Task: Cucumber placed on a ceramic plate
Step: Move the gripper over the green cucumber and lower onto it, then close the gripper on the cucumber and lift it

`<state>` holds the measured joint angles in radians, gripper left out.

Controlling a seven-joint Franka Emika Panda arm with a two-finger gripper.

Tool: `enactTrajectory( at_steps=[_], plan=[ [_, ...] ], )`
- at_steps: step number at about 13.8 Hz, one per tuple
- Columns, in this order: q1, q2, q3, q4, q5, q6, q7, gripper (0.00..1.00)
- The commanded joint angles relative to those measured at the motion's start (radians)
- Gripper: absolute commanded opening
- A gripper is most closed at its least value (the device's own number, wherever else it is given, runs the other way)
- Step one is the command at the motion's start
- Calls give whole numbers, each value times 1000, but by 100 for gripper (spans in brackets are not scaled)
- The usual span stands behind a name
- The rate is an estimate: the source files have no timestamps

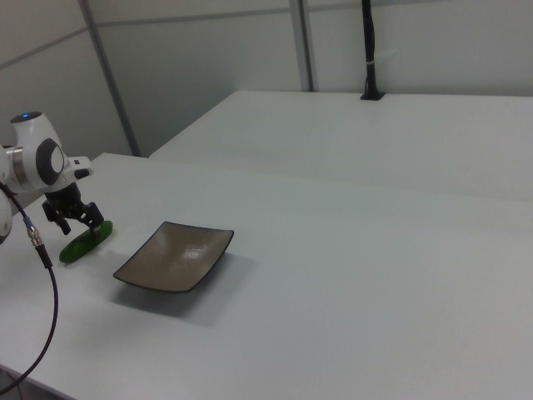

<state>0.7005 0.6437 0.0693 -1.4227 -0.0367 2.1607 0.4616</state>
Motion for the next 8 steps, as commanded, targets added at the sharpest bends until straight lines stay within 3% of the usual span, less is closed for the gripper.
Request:
enactTrajectory(
  at_steps=[1, 3, 4, 8],
  plan=[
    [30, 40, -14, 39, -35, 8, 28, 85],
    [25, 40, -14, 36, -34, 10, 32, 36],
    [22, 40, -14, 36, -34, 11, 34, 22],
    [16, 21, -13, 34, -32, 7, 37, 19]
  ],
)
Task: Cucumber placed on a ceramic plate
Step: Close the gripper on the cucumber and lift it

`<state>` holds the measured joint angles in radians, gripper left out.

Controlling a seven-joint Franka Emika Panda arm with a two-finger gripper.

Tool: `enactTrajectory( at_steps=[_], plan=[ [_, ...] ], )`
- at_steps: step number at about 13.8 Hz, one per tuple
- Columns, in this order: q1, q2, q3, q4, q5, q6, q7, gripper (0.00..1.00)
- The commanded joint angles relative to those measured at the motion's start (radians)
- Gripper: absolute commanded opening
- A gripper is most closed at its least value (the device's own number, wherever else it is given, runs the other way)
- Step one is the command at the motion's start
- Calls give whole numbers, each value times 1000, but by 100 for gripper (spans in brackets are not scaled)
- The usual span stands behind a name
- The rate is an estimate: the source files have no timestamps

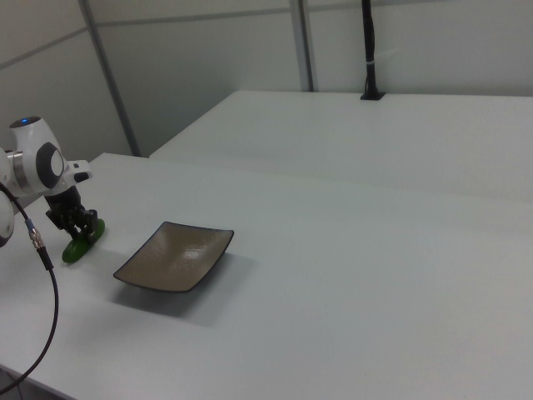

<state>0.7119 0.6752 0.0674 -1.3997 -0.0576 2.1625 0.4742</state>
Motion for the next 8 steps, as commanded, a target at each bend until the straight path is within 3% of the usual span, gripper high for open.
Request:
enactTrajectory(
  at_steps=[1, 5, 8],
  plan=[
    [-12, -29, -11, 8, -11, 2, 23, 19],
    [-103, -156, -9, -51, -10, -3, 6, 19],
    [-160, -276, -9, -172, 2, -6, -84, 19]
  ],
)
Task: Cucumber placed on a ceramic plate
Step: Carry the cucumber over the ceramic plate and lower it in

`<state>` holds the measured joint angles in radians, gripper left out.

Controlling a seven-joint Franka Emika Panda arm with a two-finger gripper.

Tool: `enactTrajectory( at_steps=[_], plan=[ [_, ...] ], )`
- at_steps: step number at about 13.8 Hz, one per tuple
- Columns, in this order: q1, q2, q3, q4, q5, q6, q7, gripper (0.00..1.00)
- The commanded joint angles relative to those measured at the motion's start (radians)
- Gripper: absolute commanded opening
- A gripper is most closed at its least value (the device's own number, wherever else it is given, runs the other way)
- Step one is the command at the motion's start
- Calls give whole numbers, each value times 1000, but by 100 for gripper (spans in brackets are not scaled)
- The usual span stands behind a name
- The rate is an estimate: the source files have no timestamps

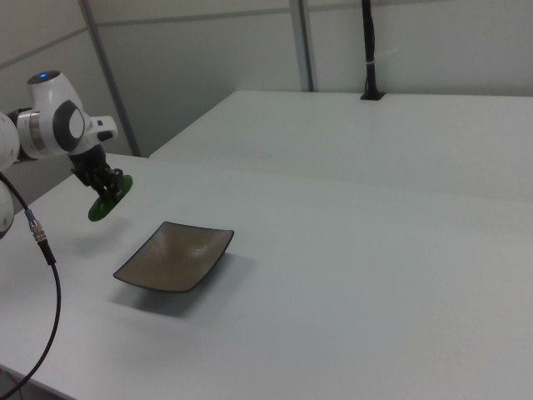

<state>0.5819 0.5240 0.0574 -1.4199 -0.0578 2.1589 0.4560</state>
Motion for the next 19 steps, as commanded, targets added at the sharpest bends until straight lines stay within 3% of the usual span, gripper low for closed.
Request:
enactTrajectory(
  at_steps=[1, 4, 9, 10, 11, 12, 13, 19],
  plan=[
    [-45, -166, -2, -207, 4, -2, -104, 19],
    [-88, -240, -11, -324, 4, -16, -163, 19],
    [-140, -240, -37, -367, 4, -45, -177, 20],
    [-140, -234, -37, -367, 4, -53, -177, 31],
    [-142, -234, -37, -369, 3, -65, -177, 58],
    [-143, -234, -37, -369, 1, -71, -171, 91],
    [-143, -236, -37, -367, 1, -74, -168, 100],
    [-160, -246, -37, -356, 1, -79, -166, 100]
  ],
)
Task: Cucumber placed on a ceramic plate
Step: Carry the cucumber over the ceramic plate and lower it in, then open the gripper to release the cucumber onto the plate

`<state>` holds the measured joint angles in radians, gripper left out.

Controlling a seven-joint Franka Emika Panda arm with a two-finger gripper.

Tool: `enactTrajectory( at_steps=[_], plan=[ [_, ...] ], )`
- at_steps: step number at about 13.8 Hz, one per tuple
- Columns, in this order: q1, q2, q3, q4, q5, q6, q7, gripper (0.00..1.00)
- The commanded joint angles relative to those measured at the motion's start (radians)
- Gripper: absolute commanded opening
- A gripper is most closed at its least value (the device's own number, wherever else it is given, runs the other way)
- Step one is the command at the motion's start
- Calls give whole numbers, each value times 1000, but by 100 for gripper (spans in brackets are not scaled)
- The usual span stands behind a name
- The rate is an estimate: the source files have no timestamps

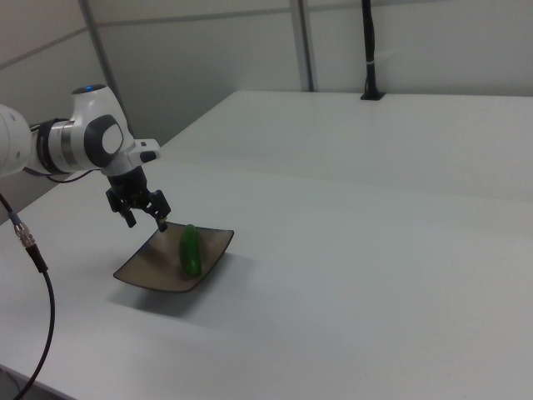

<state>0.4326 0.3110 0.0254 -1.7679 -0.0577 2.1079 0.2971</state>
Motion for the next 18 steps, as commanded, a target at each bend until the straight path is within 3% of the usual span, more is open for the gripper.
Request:
enactTrajectory(
  at_steps=[1, 9, 12, 14, 16, 18],
  plan=[
    [-23, -39, -5, -7, 1, -38, -12, 100],
    [-150, -242, -31, -37, 4, -233, -145, 100],
    [-160, -321, -117, -70, 7, -236, -174, 100],
    [-178, -367, -172, -61, 77, -267, -235, 100],
    [-242, -385, -167, -44, 140, -322, -340, 100],
    [-271, -382, -142, -35, 142, -328, -339, 100]
  ],
)
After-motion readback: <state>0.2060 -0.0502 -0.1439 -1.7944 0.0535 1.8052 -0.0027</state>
